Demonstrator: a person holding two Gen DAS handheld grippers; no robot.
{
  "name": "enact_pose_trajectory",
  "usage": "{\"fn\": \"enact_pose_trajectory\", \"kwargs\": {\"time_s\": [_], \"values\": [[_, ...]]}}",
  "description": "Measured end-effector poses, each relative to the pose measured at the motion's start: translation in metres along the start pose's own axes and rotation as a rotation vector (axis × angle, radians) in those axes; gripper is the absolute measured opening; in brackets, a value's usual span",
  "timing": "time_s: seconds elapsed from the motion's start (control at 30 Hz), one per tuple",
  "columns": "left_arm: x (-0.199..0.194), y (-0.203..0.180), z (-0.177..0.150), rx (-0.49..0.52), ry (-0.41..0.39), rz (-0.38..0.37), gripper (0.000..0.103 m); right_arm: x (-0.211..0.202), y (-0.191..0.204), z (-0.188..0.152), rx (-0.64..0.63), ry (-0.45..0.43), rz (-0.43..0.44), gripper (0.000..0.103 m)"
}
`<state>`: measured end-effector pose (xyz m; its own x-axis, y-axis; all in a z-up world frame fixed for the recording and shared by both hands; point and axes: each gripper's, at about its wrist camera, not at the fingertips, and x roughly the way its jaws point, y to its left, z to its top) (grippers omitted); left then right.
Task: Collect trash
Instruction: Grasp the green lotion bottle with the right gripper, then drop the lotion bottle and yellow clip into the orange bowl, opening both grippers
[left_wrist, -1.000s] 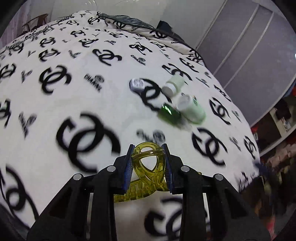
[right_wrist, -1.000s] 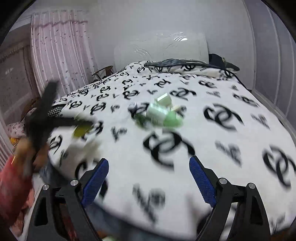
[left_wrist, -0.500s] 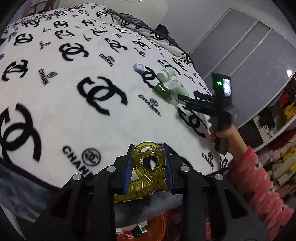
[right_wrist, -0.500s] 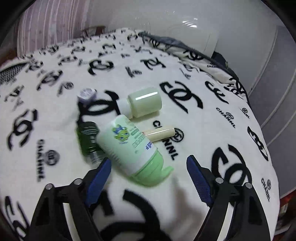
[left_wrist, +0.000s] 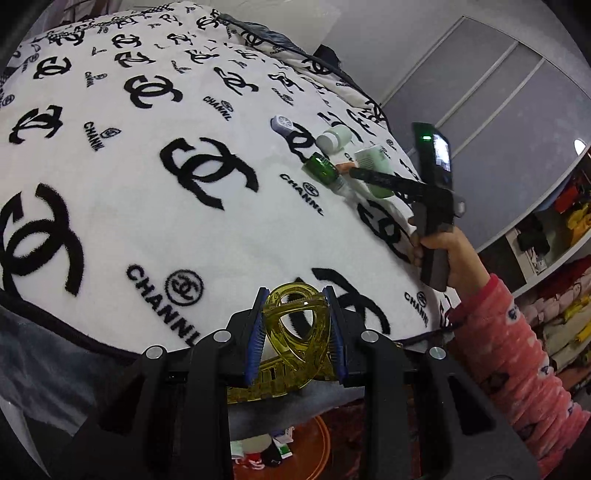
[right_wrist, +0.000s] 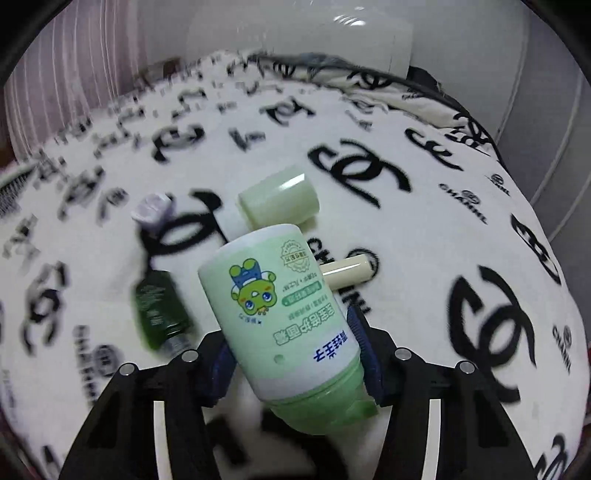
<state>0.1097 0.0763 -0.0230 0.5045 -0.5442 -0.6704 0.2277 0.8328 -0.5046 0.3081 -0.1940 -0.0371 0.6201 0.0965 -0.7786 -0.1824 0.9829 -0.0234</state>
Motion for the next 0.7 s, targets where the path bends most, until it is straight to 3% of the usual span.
{"fn": "enact_pose_trajectory", "kwargs": {"time_s": [0.23,0.4,0.7], "values": [[-0.013,-0.025,-0.017,0.061,-0.010,0.020,0.029,-0.101,0.005,-0.038,0.009,-0.130,0.128,0.055],[-0.018,-0.042,-0.046,0.111,0.010,0.042,0.029,-0.175,0.023,-0.107,-0.028,-0.189,0.226,0.055],[-0.009,-0.053,-0.118,0.154,0.070,0.062,0.029,-0.221,0.053,-0.230,-0.028,-0.135,0.320,0.055]]}}
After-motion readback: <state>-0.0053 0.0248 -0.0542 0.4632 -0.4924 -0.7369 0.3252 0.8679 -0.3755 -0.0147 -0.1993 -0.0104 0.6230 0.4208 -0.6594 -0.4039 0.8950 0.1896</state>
